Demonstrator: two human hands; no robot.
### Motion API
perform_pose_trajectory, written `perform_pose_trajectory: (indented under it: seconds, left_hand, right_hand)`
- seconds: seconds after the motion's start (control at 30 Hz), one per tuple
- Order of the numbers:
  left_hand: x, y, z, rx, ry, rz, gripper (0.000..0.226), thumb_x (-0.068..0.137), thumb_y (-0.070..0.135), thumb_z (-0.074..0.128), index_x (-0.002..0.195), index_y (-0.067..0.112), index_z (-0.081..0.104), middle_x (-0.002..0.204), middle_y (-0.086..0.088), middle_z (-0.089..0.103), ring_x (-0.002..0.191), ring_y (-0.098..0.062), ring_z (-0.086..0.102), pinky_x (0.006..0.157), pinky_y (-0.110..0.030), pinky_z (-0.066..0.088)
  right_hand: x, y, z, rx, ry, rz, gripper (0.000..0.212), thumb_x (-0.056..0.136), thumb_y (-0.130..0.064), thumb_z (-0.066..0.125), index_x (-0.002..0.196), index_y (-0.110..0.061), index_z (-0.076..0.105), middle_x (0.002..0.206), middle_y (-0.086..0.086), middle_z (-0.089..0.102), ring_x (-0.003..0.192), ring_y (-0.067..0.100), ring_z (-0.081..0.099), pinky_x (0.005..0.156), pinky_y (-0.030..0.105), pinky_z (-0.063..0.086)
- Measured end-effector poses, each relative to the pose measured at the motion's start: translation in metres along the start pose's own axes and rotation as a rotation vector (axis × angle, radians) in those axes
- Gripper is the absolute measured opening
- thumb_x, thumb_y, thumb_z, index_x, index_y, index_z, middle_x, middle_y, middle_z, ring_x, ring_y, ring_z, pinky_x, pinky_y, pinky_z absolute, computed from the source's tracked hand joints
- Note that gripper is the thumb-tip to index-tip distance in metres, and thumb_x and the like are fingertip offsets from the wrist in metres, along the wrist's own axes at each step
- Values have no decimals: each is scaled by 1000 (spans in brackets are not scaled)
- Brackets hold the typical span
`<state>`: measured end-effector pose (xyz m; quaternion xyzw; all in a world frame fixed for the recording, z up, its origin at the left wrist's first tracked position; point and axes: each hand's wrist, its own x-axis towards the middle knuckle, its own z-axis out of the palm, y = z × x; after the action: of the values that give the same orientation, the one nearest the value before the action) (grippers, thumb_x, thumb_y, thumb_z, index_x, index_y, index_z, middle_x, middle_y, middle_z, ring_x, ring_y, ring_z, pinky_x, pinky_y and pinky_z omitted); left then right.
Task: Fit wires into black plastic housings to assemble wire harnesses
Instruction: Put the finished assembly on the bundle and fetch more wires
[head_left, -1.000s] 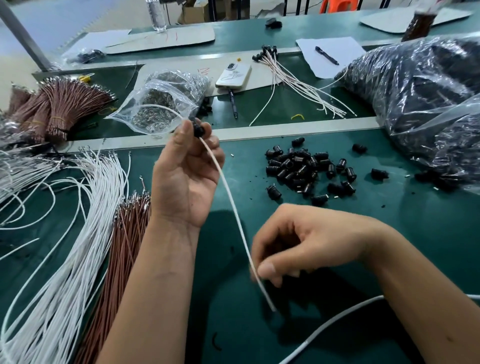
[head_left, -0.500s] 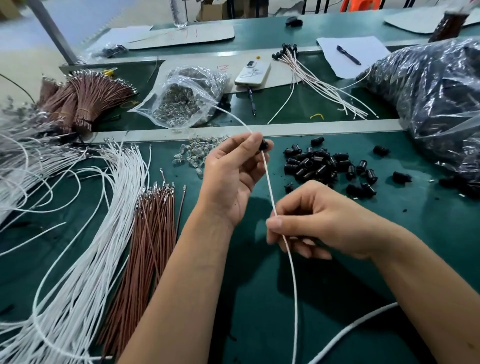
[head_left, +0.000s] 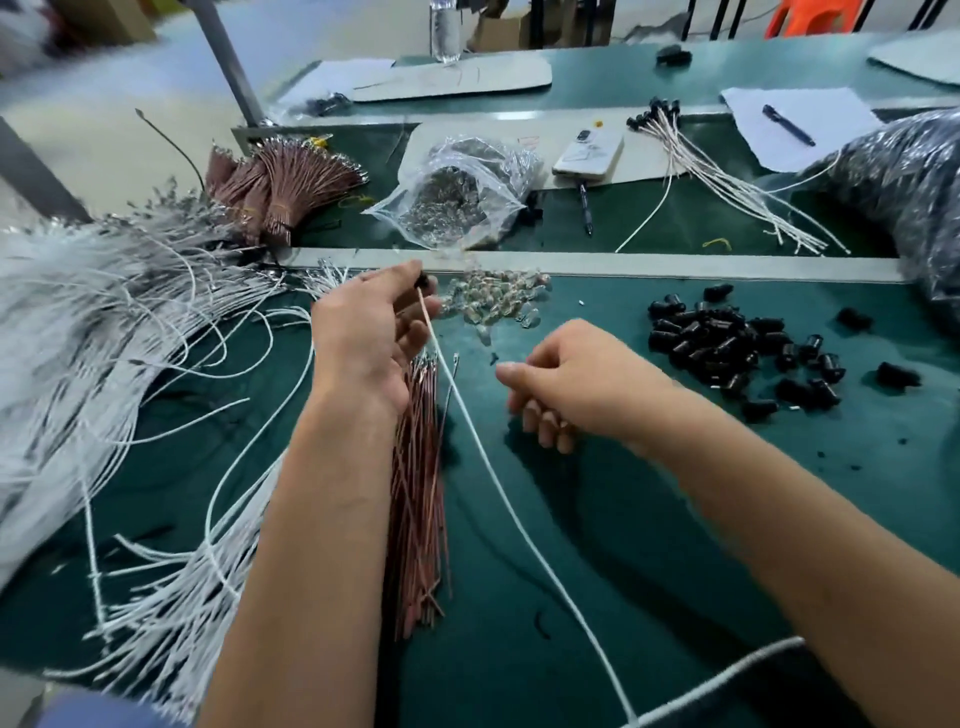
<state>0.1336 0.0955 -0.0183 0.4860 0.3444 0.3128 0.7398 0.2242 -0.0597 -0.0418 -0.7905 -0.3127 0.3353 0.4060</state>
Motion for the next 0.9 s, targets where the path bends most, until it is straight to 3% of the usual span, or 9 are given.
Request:
perform_pose_trajectory:
  seconds: [0.07, 0.13, 0.27, 0.4, 0.47, 0.53, 0.67, 0.8, 0.9]
  left_hand:
    - [-2, 2, -10, 16, 47, 10, 8, 93, 16, 69, 93, 9, 65, 70, -1, 72, 53, -7, 63, 44, -16, 44]
    - [-3, 1, -16, 27, 58, 15, 8, 93, 15, 69, 94, 13, 62, 72, -1, 71, 52, -8, 62, 45, -16, 44]
    - [-3, 1, -22, 12, 61, 33, 11, 91, 13, 71, 87, 15, 62, 74, -4, 71, 53, -11, 63, 47, -19, 48]
    - [-1, -1, -22, -10, 45, 36, 11, 87, 7, 74, 91, 12, 66, 76, -5, 72, 56, -14, 65, 50, -20, 50]
    - [-1, -3, -21, 3, 8, 48, 14, 84, 3, 76, 92, 11, 67, 76, -4, 70, 59, -15, 65, 50, -19, 48]
    - [-2, -6, -19, 20, -43, 78, 16, 82, 1, 78, 88, 11, 68, 71, -2, 69, 60, -15, 63, 51, -19, 47]
    - [-9, -15, -6, 95, -205, 110, 19, 77, 3, 81, 83, 18, 71, 71, 1, 72, 63, -14, 65, 56, -19, 49]
    - [-24, -29, 31, 191, -481, 39, 18, 74, 6, 84, 80, 19, 73, 87, -7, 78, 66, -14, 67, 57, -18, 48]
    - [-38, -41, 65, 311, -661, -34, 20, 77, 6, 84, 82, 20, 70, 93, -15, 78, 68, -17, 68, 56, -18, 46]
  right_hand:
    - [20, -21, 20, -253, 118, 9, 43, 103, -31, 62, 76, 3, 69, 63, 14, 72, 54, 20, 68, 57, 30, 59]
    - [32, -38, 37, -439, 195, -5, 34, 96, -22, 64, 66, -6, 57, 67, 14, 68, 69, 29, 66, 66, 30, 55]
    - [42, -56, 63, -609, 217, -29, 32, 87, -15, 60, 63, -14, 40, 65, 6, 46, 75, 32, 54, 67, 32, 46]
    - [51, -54, 69, -681, 199, -16, 36, 91, -21, 63, 65, -16, 39, 70, 5, 43, 80, 30, 50, 70, 31, 44]
    - [52, -49, 59, -686, 189, -14, 38, 93, -24, 65, 65, -16, 41, 68, 4, 46, 73, 27, 51, 66, 27, 42]
    - [49, -42, 39, -533, 183, -32, 37, 95, -25, 62, 64, -12, 46, 62, 4, 53, 56, 20, 51, 52, 26, 36]
    - [33, -17, -19, 185, 352, -181, 15, 100, -10, 47, 86, -7, 52, 63, 11, 72, 39, 14, 55, 36, 22, 36]
    - [9, 6, -79, 470, 621, -317, 7, 98, -11, 41, 97, -14, 47, 67, 9, 71, 41, 15, 49, 35, 19, 29]
    - [-8, 19, -108, 568, 763, -315, 7, 100, -9, 42, 96, -14, 46, 64, 5, 68, 42, 15, 46, 36, 21, 26]
